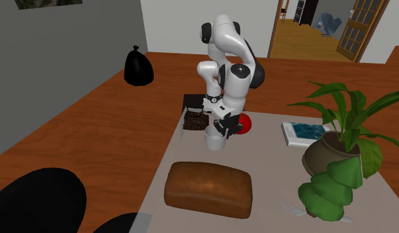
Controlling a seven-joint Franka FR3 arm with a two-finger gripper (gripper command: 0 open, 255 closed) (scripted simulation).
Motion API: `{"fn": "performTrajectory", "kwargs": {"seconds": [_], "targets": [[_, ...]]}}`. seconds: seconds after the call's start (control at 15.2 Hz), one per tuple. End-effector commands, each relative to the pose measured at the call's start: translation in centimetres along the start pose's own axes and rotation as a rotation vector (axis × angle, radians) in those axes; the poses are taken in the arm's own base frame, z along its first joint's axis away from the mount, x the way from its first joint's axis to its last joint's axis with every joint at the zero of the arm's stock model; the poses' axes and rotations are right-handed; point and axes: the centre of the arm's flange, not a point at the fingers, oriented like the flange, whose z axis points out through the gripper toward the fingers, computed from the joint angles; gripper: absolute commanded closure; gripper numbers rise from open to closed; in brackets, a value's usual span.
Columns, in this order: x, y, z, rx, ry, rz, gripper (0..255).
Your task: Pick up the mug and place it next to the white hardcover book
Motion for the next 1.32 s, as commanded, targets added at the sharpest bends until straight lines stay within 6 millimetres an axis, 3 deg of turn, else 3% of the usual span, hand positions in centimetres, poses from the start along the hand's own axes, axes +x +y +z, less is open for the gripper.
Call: {"fn": "performTrajectory", "kwargs": {"seconds": [0.0, 1.19, 1.25], "targets": [[-0.1, 0.1, -1.0, 0.000, 0.000, 0.000, 255], [-1.3, 0.7, -10.2, 0.000, 0.000, 0.000, 255], [-1.2, -0.6, -10.0, 0.000, 0.000, 0.000, 255]]}}
